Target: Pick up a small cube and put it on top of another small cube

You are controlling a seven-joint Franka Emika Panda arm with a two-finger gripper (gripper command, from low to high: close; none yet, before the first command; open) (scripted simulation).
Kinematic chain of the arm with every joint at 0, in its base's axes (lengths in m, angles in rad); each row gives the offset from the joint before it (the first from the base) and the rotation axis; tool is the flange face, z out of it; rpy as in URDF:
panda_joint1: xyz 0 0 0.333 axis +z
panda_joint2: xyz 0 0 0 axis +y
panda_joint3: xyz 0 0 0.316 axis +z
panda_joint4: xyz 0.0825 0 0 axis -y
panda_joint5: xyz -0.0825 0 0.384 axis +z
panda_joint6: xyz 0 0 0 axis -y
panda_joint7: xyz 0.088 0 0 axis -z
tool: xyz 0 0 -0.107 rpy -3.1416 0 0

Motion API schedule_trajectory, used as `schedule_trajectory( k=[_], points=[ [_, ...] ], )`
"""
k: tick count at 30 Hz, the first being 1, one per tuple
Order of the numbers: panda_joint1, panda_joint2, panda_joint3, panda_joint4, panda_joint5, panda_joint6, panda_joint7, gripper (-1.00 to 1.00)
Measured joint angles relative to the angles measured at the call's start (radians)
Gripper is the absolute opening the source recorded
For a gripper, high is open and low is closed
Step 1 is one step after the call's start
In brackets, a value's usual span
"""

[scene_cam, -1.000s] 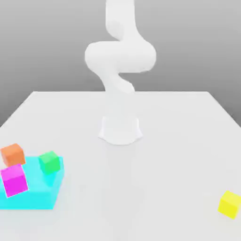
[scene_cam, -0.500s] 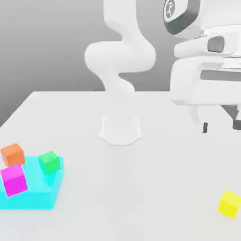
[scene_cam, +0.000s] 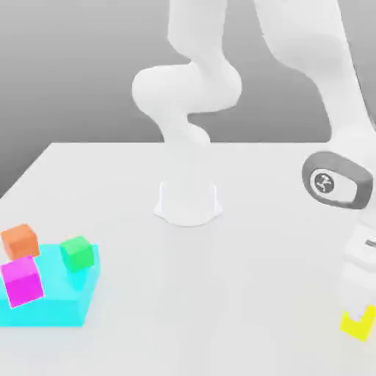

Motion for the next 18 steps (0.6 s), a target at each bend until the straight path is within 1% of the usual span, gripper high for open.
schedule_trajectory(
  k=[7, 11, 12, 18],
  points=[
    [0.002, 0.006, -0.003, 0.001, -0.004, 0.004, 0.003, -1.00],
    [-0.052, -0.117, 0.070, -0.030, 0.081, -0.085, -0.061, -1.00],
    [-0.070, -0.152, 0.068, -0.044, 0.099, -0.107, -0.068, -1.00],
    [-0.216, -0.331, -0.085, -0.151, 0.126, -0.174, 0.002, -1.00]
  ],
)
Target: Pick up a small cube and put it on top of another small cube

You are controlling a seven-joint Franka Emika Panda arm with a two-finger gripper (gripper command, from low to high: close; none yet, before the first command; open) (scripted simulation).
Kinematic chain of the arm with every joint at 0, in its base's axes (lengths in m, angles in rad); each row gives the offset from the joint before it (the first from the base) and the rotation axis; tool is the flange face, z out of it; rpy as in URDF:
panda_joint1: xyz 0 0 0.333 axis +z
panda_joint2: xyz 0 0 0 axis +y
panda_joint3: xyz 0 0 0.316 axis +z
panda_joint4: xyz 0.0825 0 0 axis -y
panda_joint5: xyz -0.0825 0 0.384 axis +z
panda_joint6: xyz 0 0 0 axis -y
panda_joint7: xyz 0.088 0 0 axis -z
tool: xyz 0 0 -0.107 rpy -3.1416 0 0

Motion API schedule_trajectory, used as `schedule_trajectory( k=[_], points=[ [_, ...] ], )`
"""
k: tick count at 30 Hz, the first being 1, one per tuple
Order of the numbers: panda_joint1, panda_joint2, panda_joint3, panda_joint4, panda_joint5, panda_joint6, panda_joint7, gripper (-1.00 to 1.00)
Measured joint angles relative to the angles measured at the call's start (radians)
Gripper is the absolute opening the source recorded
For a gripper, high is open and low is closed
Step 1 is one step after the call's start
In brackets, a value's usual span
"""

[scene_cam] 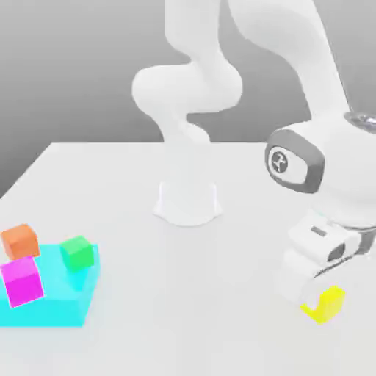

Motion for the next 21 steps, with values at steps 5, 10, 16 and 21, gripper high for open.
schedule_trajectory(
  k=[5, 10, 16, 21],
  points=[
    [-0.222, -0.163, -0.135, -0.100, 0.025, -0.054, 0.069, -1.00],
    [-0.417, -0.374, -0.285, -0.219, 0.079, -0.132, 0.142, -1.00],
    [-0.526, -0.393, -0.400, -0.308, 0.141, -0.054, 0.163, -1.00],
    [-0.522, -0.305, -0.409, -0.325, 0.159, 0.051, 0.151, 1.00]
  ],
)
